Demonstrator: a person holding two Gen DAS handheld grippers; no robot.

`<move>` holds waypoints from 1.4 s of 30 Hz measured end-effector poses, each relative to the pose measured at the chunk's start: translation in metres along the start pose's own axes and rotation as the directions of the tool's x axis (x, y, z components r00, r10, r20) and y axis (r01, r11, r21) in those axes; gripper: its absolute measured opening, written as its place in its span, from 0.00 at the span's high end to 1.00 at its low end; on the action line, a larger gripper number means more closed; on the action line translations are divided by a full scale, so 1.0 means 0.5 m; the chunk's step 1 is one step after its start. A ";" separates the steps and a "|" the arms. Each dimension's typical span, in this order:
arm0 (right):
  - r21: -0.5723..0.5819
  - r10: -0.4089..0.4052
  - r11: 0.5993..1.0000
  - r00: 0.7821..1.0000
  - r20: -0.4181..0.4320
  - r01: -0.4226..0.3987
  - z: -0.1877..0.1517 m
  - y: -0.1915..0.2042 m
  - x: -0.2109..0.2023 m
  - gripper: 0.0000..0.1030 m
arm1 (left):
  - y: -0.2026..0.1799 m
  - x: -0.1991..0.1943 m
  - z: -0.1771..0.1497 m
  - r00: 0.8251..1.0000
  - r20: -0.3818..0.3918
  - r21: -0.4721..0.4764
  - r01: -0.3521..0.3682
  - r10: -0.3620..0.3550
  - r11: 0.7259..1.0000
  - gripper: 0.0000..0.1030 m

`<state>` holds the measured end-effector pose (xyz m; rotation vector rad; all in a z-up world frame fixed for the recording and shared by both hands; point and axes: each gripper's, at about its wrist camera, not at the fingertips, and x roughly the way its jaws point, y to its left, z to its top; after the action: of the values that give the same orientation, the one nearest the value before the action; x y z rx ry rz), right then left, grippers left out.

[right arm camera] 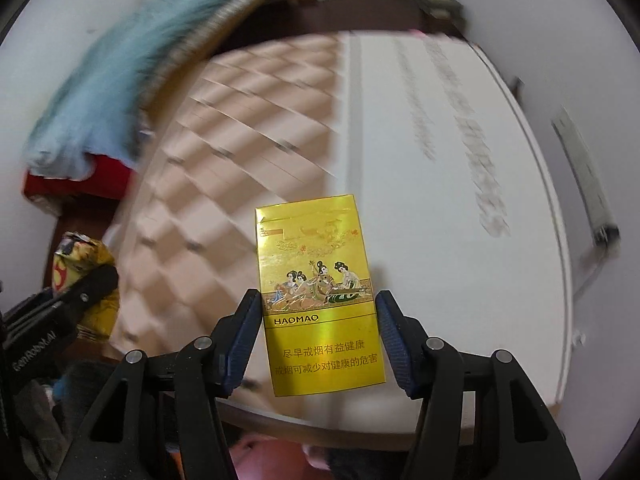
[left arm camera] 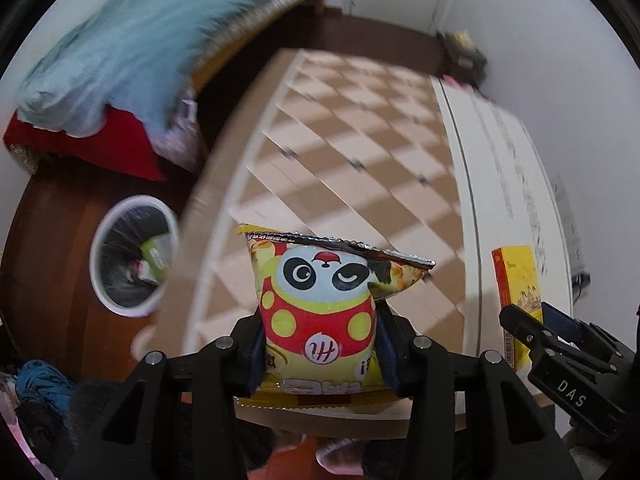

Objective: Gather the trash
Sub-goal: 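Carry the cigarette pack and snack bag over the wastebasket and open both tools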

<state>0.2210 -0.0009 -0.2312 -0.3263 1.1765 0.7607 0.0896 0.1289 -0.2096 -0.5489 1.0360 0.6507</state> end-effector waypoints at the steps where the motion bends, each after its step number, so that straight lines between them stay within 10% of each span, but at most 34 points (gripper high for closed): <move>1: -0.013 0.019 1.000 1.000 0.011 -0.019 0.011 0.025 -0.007 0.42 | 0.015 -0.011 0.010 1.000 0.012 -0.006 -0.007 0.007 1.000 0.60; 9: -0.209 0.203 0.959 0.979 0.034 -0.191 0.109 0.315 -0.013 0.42 | 0.250 -0.103 0.083 0.991 0.089 -0.141 -0.083 0.096 0.986 0.60; 18: -0.313 0.252 0.908 0.960 -0.119 -0.277 0.129 0.636 0.197 0.42 | 0.552 -0.027 0.106 0.989 -0.001 -0.303 -0.141 0.148 0.943 0.60; 33: -0.269 0.226 0.913 0.928 -0.296 -0.308 0.102 0.834 0.498 0.42 | 0.794 0.179 0.114 0.987 -0.159 -0.475 -0.087 0.012 0.876 0.58; 36: -0.249 0.229 0.916 0.919 -0.321 -0.315 0.097 0.838 0.521 0.40 | 0.809 0.179 0.107 0.987 -0.160 -0.486 -0.097 0.021 0.868 0.30; 38: -0.242 0.231 0.917 0.917 -0.327 -0.317 0.101 0.836 0.534 0.14 | 0.818 0.171 0.103 0.990 -0.140 -0.492 -0.096 0.030 0.865 0.04; 39: -0.244 0.224 0.919 0.919 -0.324 -0.310 0.100 0.832 0.536 0.00 | 0.821 0.167 0.099 0.990 -0.135 -0.490 -0.103 0.042 0.866 0.02; 42: -0.286 0.182 0.919 0.936 -0.301 -0.271 0.100 0.827 0.530 0.00 | 0.824 0.157 0.085 0.985 -0.141 -0.483 -0.152 0.095 0.862 0.02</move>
<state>0.0197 0.4197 -0.3927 -0.5865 1.3608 1.1482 -0.1523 0.4600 -0.3080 -0.9802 1.0157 1.0218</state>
